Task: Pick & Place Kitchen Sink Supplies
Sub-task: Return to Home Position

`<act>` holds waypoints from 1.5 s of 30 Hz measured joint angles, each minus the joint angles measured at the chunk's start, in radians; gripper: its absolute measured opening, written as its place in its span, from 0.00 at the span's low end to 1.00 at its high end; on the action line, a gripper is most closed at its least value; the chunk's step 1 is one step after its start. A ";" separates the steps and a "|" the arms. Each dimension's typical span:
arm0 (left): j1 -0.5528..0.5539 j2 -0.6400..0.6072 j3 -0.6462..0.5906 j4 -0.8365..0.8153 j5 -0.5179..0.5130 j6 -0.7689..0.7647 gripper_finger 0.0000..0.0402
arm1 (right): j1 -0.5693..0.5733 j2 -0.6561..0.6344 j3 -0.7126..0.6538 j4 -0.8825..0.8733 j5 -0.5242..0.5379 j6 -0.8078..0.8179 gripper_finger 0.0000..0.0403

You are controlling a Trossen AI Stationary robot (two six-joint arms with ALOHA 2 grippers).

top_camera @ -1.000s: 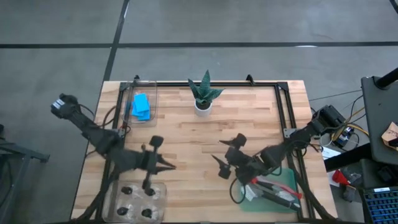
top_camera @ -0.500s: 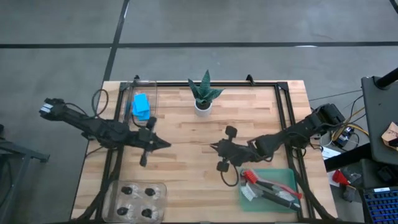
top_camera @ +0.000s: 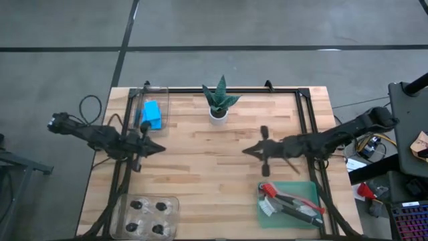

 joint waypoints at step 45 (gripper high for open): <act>0.000 -0.331 -0.274 -0.335 -0.211 -0.027 0.00 | -0.026 -1.104 -0.541 -0.225 0.027 -0.047 0.02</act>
